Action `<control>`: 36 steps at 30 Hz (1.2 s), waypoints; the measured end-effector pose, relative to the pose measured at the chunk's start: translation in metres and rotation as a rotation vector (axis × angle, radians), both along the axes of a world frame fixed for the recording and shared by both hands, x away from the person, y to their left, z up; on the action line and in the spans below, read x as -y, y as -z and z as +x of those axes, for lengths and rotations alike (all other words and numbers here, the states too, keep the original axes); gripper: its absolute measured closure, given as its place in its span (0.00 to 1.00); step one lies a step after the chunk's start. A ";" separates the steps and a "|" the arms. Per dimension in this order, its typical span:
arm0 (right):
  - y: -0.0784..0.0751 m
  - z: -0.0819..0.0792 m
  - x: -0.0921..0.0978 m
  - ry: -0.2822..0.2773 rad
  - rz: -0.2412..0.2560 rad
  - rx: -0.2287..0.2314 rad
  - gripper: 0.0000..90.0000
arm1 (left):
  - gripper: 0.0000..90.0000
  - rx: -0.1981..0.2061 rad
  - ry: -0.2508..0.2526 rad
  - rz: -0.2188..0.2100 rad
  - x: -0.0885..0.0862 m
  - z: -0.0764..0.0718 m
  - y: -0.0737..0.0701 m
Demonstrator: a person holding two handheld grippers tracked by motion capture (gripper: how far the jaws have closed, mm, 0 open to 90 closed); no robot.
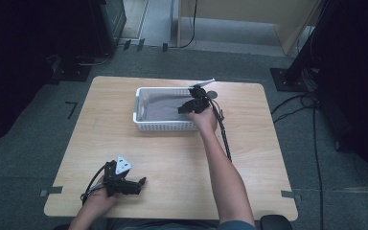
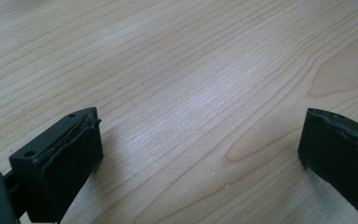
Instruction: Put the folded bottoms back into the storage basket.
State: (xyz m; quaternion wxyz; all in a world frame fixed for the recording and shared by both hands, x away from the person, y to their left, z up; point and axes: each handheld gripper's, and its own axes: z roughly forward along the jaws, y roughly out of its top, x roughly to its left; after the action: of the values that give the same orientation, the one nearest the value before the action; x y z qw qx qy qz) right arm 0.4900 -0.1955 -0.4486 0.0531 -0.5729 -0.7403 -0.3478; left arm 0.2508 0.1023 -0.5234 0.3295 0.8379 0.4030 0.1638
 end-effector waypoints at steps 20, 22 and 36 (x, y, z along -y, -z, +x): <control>-0.036 -0.038 0.011 -0.129 -0.004 0.134 0.54 | 0.00 0.000 -0.002 -0.001 0.000 0.000 0.000; -0.039 -0.042 0.013 -0.137 -0.007 0.141 0.53 | 0.00 -0.001 -0.002 -0.002 0.000 0.000 0.000; -0.035 -0.080 0.038 -0.147 -0.004 0.183 0.51 | 0.00 -0.002 -0.001 0.000 0.000 0.000 0.000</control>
State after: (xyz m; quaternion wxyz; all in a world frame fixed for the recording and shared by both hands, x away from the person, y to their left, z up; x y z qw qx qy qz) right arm 0.4101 -0.2333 -0.4137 0.0097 -0.4832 -0.7827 -0.3923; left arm 0.2507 0.1022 -0.5233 0.3289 0.8380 0.4036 0.1632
